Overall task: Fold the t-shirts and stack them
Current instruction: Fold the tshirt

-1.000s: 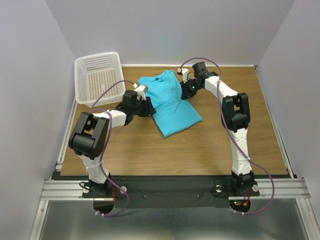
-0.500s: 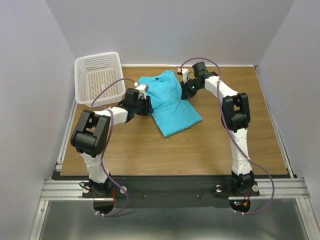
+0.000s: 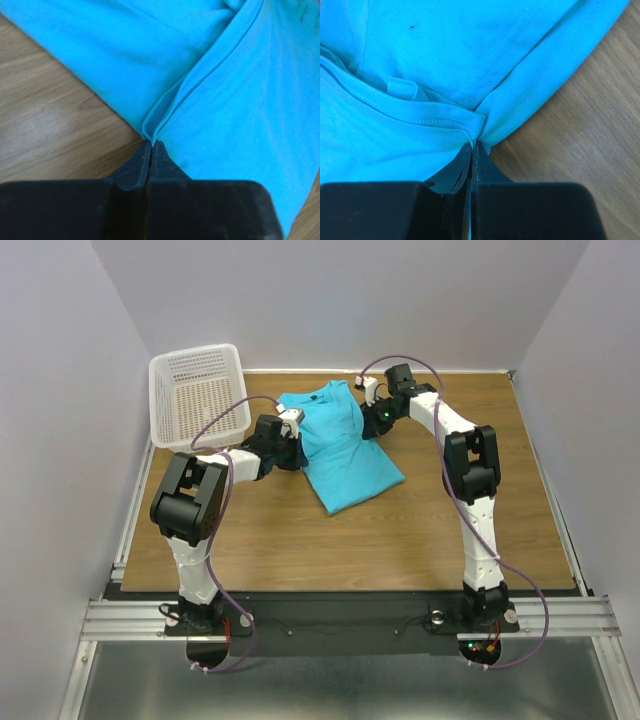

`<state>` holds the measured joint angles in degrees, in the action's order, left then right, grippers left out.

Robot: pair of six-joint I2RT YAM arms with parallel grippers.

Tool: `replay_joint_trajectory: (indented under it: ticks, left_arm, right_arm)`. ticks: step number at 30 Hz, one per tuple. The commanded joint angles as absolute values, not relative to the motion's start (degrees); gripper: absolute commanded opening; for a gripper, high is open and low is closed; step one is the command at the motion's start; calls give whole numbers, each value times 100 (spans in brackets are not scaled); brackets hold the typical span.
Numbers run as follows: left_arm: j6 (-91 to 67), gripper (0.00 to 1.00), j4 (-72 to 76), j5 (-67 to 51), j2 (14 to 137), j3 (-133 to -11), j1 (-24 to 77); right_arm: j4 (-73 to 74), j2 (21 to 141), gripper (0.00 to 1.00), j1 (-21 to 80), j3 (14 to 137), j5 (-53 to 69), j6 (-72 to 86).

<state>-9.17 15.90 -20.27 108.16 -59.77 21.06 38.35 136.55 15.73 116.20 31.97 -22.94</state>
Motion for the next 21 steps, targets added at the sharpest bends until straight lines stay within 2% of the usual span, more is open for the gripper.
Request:
replay_joint_trajectory:
  ticks: [1,21]
  left_arm:
    - [-800,0,1714,-2136,10627,-6223,2136]
    - [-607,0,1565,-2233,10836,-6767,2136]
  right_arm:
    - [3735,13202,1,1521,11804,3305,-2329]
    - [3718,12999,1,1389,11707,3261,-2347]
